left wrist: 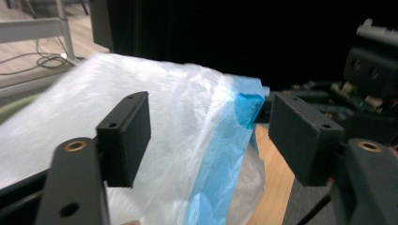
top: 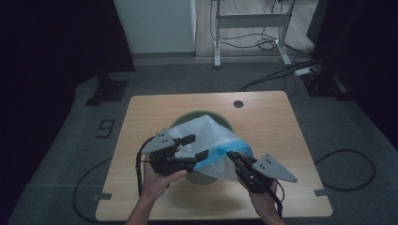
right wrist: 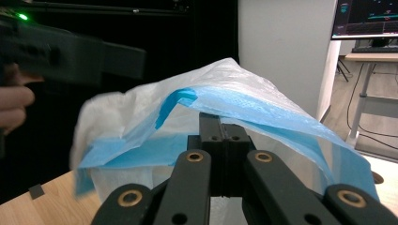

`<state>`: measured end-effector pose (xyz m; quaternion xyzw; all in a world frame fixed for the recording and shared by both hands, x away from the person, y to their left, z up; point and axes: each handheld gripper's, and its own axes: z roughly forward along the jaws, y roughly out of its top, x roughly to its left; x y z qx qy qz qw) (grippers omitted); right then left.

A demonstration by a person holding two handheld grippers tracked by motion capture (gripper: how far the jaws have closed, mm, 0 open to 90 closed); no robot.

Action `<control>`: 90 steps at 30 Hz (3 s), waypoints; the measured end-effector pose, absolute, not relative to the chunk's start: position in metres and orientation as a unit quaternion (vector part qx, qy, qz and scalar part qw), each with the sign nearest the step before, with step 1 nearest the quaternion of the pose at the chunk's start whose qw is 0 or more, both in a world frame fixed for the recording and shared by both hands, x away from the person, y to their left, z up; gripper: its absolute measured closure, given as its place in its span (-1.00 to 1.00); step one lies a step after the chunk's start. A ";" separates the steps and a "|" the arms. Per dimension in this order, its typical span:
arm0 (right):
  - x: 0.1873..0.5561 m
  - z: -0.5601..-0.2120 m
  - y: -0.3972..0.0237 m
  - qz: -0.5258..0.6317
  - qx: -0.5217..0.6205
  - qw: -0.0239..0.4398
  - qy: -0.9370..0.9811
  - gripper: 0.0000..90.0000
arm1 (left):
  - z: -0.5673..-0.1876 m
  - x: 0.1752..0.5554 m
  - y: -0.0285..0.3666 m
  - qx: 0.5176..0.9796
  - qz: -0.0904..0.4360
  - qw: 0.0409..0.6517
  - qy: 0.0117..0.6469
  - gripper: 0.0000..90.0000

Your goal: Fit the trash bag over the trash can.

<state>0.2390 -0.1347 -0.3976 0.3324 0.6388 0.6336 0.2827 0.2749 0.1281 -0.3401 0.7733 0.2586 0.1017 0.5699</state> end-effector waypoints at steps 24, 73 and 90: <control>0.236 -0.398 -0.132 0.638 0.324 0.283 0.639 0.98 | -0.355 0.280 0.114 0.756 0.141 0.575 0.280 0.85; 0.302 -0.366 -0.225 0.614 0.424 0.295 0.596 0.98 | -0.336 0.321 0.239 0.607 0.104 0.680 0.398 0.91; 0.270 -0.445 -0.222 0.572 0.446 0.239 0.645 0.98 | -0.407 0.279 0.271 0.625 0.078 0.656 0.415 0.93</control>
